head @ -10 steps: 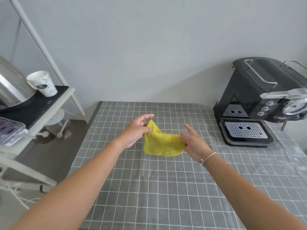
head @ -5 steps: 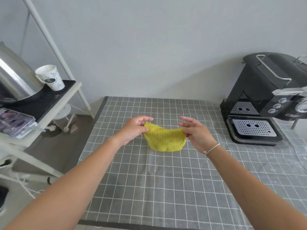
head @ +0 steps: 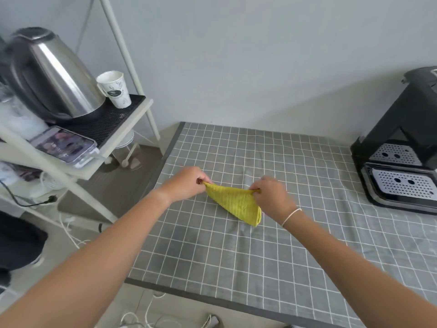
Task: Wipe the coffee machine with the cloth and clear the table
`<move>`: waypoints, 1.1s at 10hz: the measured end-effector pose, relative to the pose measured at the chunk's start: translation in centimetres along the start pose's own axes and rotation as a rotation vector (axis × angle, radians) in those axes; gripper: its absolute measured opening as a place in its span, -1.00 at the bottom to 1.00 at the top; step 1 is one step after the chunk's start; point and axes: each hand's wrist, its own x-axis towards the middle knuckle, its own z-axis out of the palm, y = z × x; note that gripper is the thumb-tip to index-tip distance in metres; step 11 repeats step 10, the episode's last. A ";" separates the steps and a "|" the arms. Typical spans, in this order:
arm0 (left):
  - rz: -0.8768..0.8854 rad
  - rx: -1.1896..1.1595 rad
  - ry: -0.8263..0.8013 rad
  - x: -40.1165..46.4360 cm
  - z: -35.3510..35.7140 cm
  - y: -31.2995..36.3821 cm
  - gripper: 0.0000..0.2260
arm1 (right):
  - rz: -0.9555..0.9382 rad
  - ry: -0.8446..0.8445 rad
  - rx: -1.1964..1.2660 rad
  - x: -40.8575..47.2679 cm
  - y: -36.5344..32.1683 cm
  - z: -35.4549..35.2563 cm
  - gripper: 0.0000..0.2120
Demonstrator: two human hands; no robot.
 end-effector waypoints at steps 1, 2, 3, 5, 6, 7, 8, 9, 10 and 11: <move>0.010 -0.014 0.135 -1.1 -2.1 -2.2 -0.81 | -0.111 0.175 -0.062 0.3 -2.3 0.0 -0.75; 0.022 -0.047 0.235 -3.0 -4.2 -4.3 -0.81 | -0.283 0.351 -0.083 -0.1 -4.7 1.2 -0.83; -0.060 -0.057 0.162 -5.8 -4.9 -7.0 -0.78 | -0.400 0.296 -0.074 -1.8 -6.6 4.4 -0.87; -0.278 -0.014 -0.223 -10.5 -0.5 -12.0 -0.80 | -0.511 0.027 -0.139 -7.2 -6.1 12.4 -0.80; -0.288 -0.063 -0.209 -10.7 1.1 -11.9 -0.80 | -0.473 -0.024 -0.063 -7.6 -4.9 13.4 -0.81; -0.253 -0.110 -0.177 -9.7 1.8 -10.0 -0.77 | -0.395 -0.016 0.028 -6.9 -3.4 12.5 -0.80; -0.183 -0.136 -0.159 -7.9 3.1 -7.5 -0.77 | -0.302 0.016 0.085 -6.5 -1.2 10.6 -0.77; -0.109 -0.140 -0.188 -5.8 5.0 -4.3 -0.77 | -0.181 0.076 0.068 -7.0 2.3 8.6 -0.81; -0.050 -0.144 -0.201 -3.9 7.3 -0.9 -0.77 | -0.075 0.127 0.067 -8.1 6.1 6.5 -0.89; -0.050 -0.144 -0.201 -3.9 7.3 -0.9 -0.77 | -0.075 0.127 0.067 -8.1 6.1 6.5 -0.89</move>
